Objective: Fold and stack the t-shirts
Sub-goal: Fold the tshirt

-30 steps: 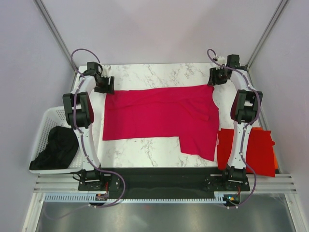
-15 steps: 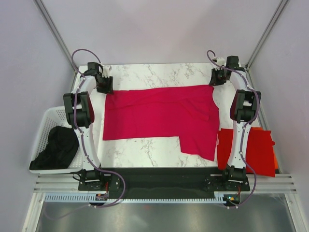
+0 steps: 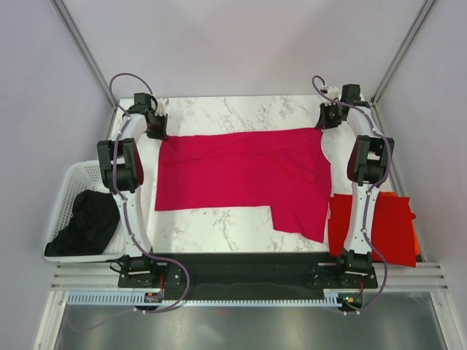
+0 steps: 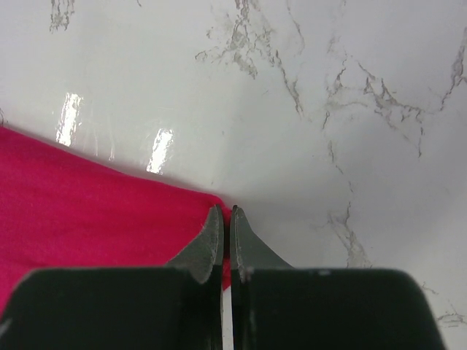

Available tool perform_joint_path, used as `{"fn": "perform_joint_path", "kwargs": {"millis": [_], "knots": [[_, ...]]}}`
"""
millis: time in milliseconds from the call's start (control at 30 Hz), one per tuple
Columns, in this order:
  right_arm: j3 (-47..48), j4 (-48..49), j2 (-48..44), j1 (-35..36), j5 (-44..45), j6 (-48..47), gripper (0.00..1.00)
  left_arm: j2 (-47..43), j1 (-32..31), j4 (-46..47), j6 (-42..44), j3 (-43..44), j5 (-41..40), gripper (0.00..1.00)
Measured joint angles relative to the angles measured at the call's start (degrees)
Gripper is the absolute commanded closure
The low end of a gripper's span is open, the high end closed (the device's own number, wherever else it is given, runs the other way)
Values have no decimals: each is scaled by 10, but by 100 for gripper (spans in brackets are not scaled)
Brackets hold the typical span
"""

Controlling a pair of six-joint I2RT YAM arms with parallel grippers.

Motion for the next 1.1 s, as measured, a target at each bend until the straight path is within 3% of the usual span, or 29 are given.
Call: {"fn": "perform_joint_path", "kwargs": {"millis": [267, 500, 767, 1100], "knots": [[3, -12, -63, 2, 0, -3, 100, -72, -2, -4, -3, 8, -1, 98], [-41, -1, -297, 4, -16, -9, 100, -269, -5, 18, -11, 5, 4, 98], [-174, 17, -602, 4, -45, -30, 100, -510, 3, 45, -16, -106, 5, 98], [-240, -23, -833, 4, -40, -40, 100, -740, 7, 39, -12, -215, 2, 98]]}}
